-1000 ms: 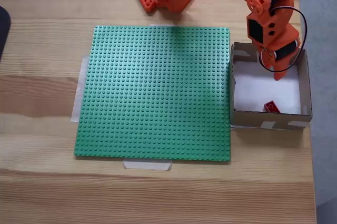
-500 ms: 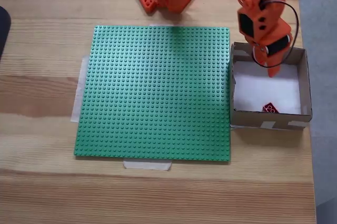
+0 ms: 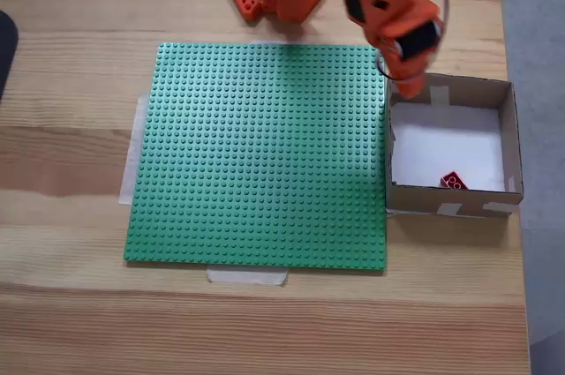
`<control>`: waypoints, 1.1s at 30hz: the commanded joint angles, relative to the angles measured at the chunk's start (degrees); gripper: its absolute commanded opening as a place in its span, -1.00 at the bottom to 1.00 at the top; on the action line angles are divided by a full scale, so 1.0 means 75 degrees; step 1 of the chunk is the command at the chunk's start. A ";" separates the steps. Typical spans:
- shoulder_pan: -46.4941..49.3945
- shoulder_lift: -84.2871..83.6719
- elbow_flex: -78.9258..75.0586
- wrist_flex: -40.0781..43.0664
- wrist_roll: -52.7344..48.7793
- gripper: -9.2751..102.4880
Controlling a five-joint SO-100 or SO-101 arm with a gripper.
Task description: Pick the red lego block and put it in the box.
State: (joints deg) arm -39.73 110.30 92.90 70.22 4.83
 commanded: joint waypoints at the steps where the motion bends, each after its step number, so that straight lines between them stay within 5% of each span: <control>1: 0.0398 0.1031 0.0234 -0.0059 -0.0117 -0.85; 19: 0.3445 0.5121 0.3504 -0.0539 -0.0973 -0.85; 33: 0.4430 0.6328 0.5801 -0.1711 -0.0879 -0.85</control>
State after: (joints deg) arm -7.21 156.80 135.35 59.33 -2.29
